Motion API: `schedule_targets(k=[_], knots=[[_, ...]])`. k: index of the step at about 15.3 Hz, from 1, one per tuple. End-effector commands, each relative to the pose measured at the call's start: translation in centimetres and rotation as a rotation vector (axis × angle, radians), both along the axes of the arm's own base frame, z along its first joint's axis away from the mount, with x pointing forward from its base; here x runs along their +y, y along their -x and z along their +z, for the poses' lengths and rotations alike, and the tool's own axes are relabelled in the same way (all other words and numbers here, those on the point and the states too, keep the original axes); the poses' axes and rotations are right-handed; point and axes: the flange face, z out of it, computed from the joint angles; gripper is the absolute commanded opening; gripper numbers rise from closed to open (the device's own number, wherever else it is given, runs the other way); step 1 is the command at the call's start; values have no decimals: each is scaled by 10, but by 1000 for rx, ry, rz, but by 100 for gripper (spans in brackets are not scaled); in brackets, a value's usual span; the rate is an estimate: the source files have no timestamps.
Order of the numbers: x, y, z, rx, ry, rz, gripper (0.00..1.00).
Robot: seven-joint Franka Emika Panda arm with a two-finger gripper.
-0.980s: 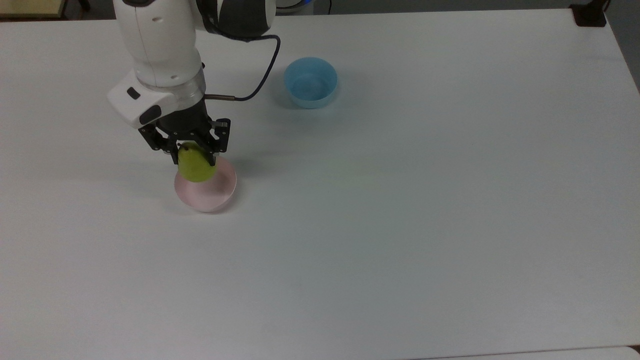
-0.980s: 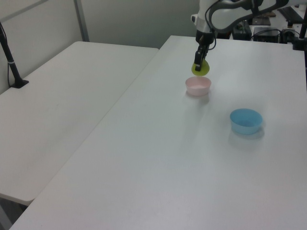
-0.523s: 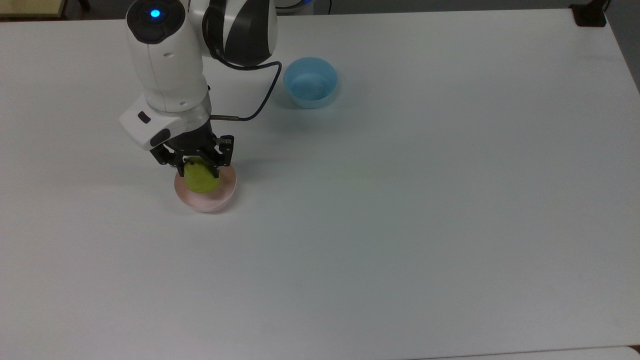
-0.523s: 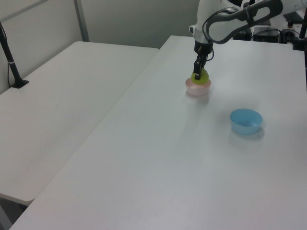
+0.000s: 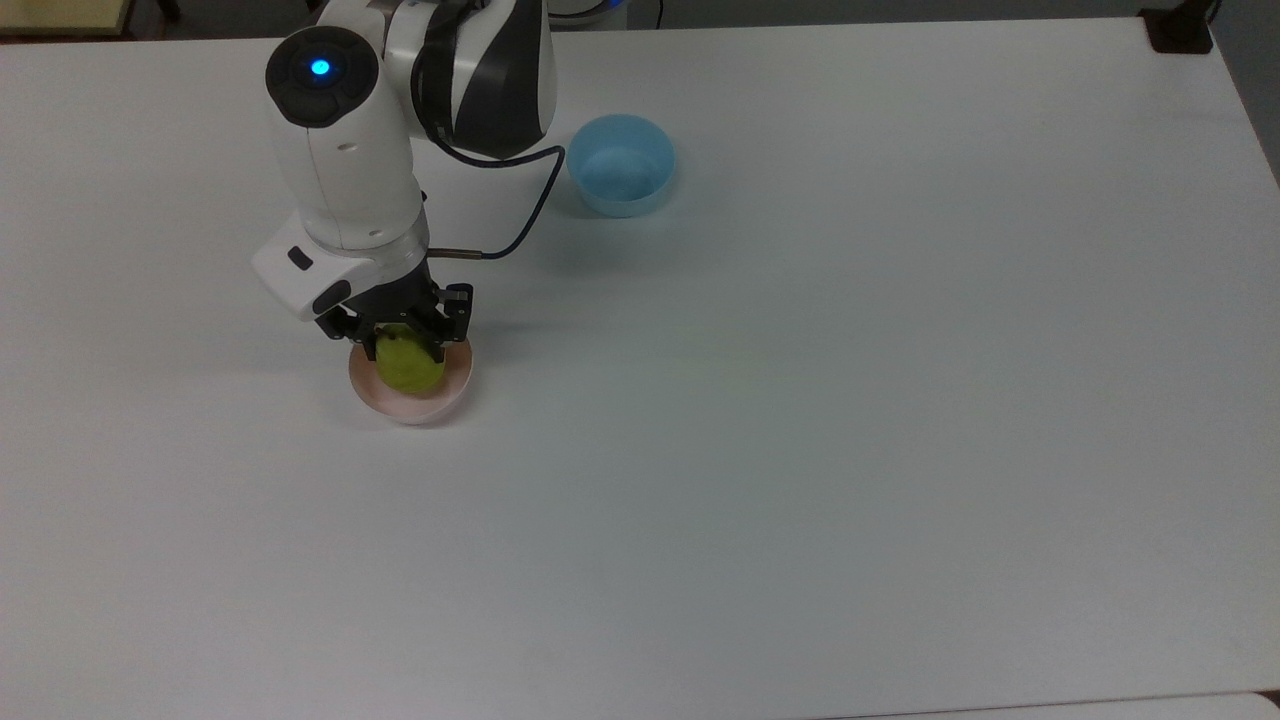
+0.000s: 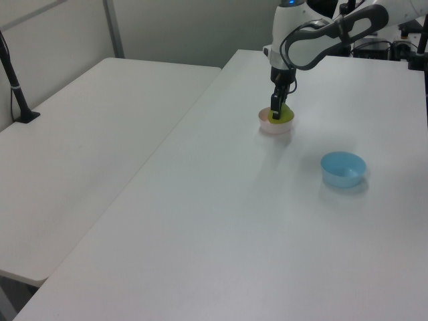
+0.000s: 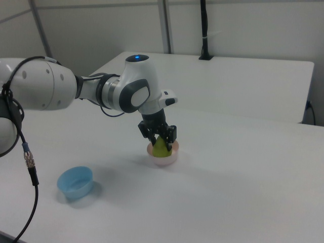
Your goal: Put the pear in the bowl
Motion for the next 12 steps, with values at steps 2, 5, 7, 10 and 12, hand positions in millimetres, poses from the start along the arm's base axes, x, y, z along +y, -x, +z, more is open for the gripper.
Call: schedule_targets(k=[2,5,7,10,12], knots=[[-3,3,2,-13,17,7,83],[-3,3,7,-15,16,2,100],[-2,4,23,-31,16,0,100],[7,14,80,-14,10,0,100],[20,25,128,12,3,14,100]])
